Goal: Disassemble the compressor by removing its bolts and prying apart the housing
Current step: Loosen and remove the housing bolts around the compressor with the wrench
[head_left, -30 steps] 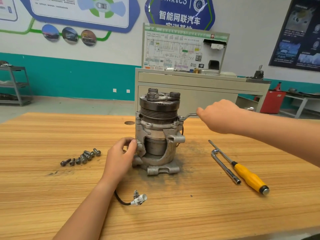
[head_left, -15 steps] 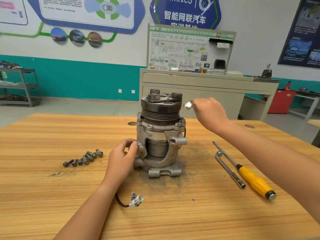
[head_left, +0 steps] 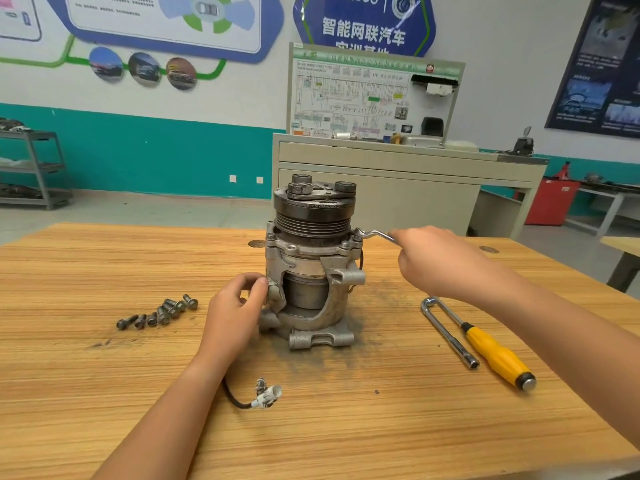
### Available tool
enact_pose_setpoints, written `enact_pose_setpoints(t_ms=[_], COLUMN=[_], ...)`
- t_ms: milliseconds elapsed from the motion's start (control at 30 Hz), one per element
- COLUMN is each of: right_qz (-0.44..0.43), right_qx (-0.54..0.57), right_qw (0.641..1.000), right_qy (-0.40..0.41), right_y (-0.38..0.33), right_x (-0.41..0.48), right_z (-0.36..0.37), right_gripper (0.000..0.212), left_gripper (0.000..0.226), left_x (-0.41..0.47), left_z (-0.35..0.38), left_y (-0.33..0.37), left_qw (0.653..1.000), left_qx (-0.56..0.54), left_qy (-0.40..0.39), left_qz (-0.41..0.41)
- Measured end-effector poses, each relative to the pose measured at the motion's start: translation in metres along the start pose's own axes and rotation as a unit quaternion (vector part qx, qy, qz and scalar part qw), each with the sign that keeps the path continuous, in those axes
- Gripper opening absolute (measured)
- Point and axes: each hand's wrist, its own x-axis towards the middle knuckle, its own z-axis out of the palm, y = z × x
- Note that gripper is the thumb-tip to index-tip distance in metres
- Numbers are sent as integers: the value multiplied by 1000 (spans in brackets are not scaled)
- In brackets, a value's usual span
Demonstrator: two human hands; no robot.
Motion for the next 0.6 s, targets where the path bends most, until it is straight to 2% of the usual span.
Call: enact_pose_setpoints(t_ms=[67, 200, 333, 433, 600], right_qz=[-10, -60, -88, -100, -122], right_qx=[-51, -192, -223, -253, -306], right_qw=[999, 980, 971, 962, 944], right_qy=[-4, 4, 5, -6, 4], right_y=[-5, -22, -14, 0, 10], right_x=[1, 0, 2, 10, 47], right_z=[-6, -17, -17, -18, -15], right_gripper=[31, 10, 6, 7, 20], left_gripper=[13, 15, 14, 15, 17], left_x=[0, 0, -1, 1, 0], left_z=[0, 0, -1, 0, 0], left_y=[0, -2, -1, -1, -1], left_qw=[1000, 1000, 1000, 1000, 1000], left_qx=[0, -2, 2, 2, 5], left_qy=[-1, -3, -4, -1, -4], left_qz=[-1, -2, 5, 0, 4])
